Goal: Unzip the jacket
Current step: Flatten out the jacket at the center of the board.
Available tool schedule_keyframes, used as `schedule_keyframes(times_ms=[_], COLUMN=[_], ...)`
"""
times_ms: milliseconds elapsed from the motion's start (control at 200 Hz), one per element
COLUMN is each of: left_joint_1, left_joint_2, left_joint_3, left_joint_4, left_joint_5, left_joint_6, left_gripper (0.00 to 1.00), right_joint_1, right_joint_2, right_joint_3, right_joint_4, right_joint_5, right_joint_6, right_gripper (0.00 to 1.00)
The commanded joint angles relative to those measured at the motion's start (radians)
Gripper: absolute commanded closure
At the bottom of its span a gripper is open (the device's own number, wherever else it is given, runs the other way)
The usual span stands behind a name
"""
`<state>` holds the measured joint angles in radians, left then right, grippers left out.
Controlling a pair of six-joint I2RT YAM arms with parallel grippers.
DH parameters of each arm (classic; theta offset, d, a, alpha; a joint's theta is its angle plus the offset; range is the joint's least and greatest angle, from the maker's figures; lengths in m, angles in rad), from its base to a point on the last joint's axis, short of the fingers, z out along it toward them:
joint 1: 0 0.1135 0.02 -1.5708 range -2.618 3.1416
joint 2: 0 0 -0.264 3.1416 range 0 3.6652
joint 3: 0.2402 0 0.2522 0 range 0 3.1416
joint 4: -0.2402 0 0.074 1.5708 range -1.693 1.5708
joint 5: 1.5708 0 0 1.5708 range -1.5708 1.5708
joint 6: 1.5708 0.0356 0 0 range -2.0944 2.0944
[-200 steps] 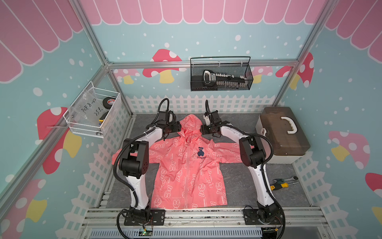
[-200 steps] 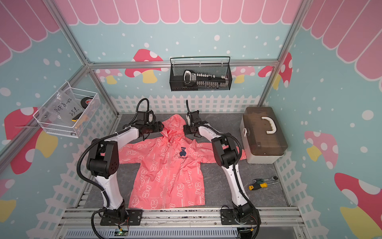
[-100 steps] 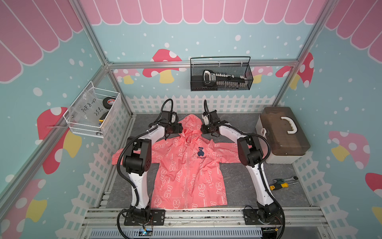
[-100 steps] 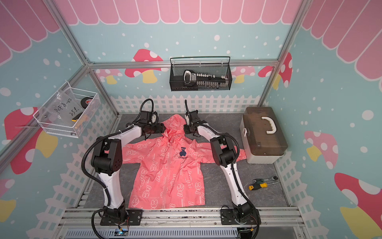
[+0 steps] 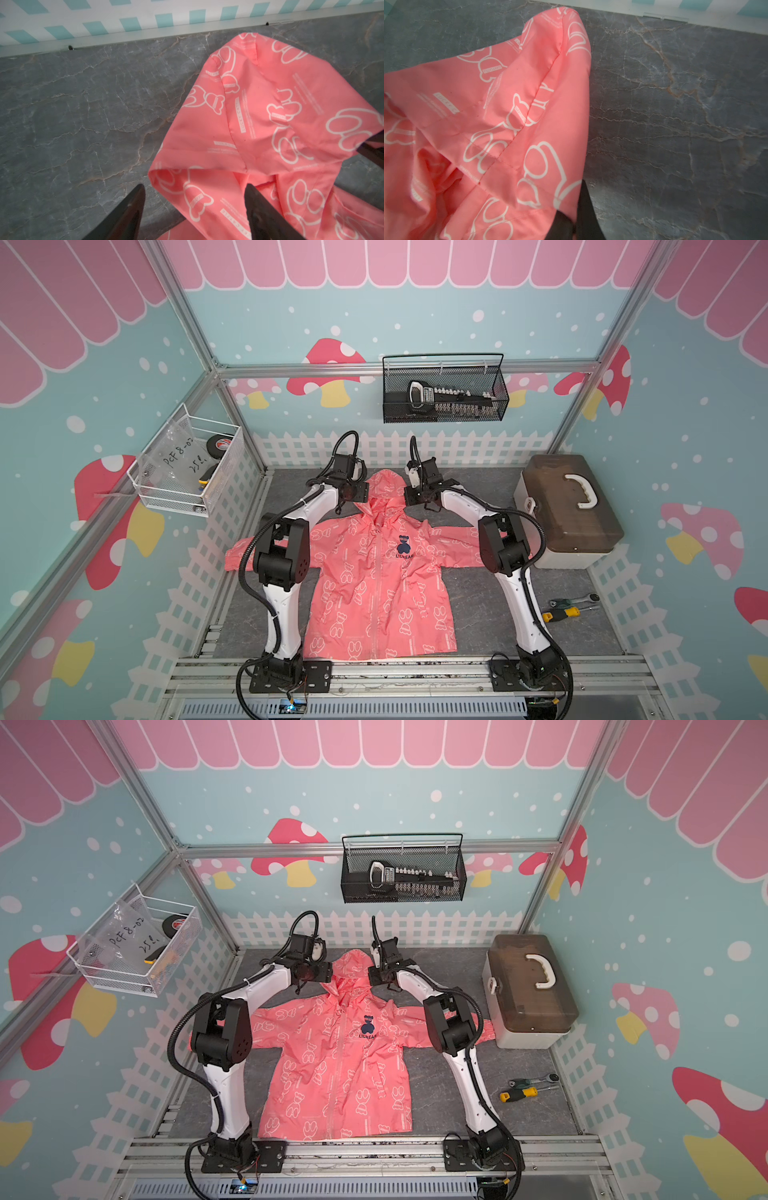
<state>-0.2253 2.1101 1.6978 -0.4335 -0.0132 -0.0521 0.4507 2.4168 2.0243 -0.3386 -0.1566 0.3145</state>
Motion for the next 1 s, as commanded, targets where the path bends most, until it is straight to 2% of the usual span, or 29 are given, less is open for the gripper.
schedule_keyframes(times_ms=[0,90,185,465,605,861,996], left_joint_1=[-0.012,-0.019,-0.023,-0.022,-0.022,-0.035,-0.038], left_joint_2=[0.048,0.076,0.067,-0.060,-0.109,-0.067,-0.037], left_joint_3=[0.069,0.114,0.098,-0.090,-0.131,-0.078,-0.046], left_joint_4=[-0.059,-0.097,-0.097,0.014,0.041,0.080,0.079], left_joint_5=[-0.011,0.012,0.053,0.196,0.243,-0.024,-0.014], left_joint_6=[0.042,0.058,0.083,0.167,0.195,0.129,0.121], left_gripper=[0.24,0.24,0.24,0.23,0.22,0.22,0.22], right_joint_1=[0.009,0.011,0.015,0.023,0.028,0.040,0.042], right_joint_2=[-0.088,-0.112,-0.132,-0.137,-0.137,-0.178,-0.199], right_joint_3=[0.005,0.007,0.008,0.049,0.060,0.055,0.047], right_joint_4=[-0.001,0.000,0.000,-0.017,-0.031,-0.042,-0.050], right_joint_5=[-0.015,-0.021,-0.021,-0.031,-0.029,-0.035,-0.034], right_joint_6=[-0.025,-0.026,-0.027,-0.029,-0.032,-0.052,-0.056], right_gripper=[0.99,0.99,1.00,1.00,1.00,1.00,1.00])
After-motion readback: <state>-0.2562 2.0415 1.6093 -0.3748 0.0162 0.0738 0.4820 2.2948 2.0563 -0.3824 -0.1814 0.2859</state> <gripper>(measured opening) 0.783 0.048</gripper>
